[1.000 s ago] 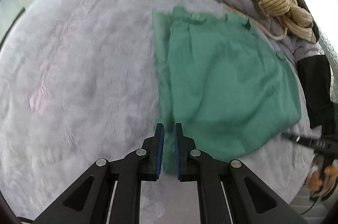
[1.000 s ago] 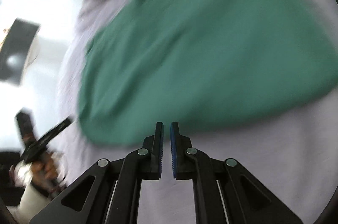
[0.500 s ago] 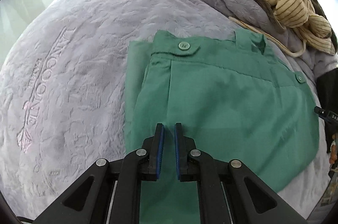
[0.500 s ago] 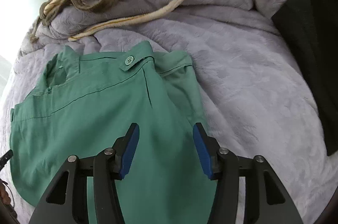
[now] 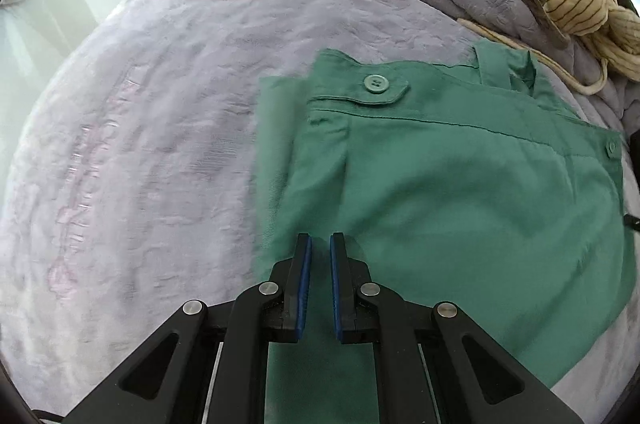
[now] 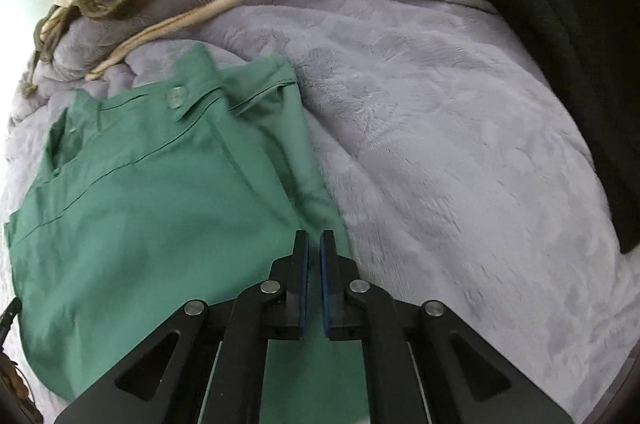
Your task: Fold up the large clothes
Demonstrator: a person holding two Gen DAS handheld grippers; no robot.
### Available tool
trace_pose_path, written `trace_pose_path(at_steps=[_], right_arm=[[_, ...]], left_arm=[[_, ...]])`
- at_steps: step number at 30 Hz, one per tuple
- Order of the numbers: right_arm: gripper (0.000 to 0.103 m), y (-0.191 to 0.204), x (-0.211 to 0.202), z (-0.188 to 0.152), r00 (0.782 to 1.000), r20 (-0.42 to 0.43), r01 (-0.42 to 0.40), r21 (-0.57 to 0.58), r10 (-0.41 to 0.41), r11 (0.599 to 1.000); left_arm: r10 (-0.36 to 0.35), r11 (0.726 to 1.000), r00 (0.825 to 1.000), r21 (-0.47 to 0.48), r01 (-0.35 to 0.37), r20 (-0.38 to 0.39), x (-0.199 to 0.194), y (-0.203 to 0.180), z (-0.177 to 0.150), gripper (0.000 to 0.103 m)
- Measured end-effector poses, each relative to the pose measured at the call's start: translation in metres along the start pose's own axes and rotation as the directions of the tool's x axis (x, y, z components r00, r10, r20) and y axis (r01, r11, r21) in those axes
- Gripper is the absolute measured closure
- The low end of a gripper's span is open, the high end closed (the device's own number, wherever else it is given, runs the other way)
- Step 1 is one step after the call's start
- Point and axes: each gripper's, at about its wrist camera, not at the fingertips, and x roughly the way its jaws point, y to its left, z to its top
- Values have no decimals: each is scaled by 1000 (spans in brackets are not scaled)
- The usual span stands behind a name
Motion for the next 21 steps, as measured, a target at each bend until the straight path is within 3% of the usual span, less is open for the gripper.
trace_pose_path(at_steps=[9, 15, 21], right_arm=[[96, 32, -53, -72, 998, 17, -56, -17, 56, 998], [95, 57, -53, -117, 975, -114, -188, 33, 191, 982], [95, 88, -45, -157, 943, -223, -249, 24, 248, 968]], left_arm=[[-24, 1000, 1000, -10, 24, -6, -56, 35, -33, 93], [-60, 997, 995, -52, 56, -82, -62, 37, -71, 93], [-77, 993, 989, -103, 64, -129, -62, 38, -100, 93]])
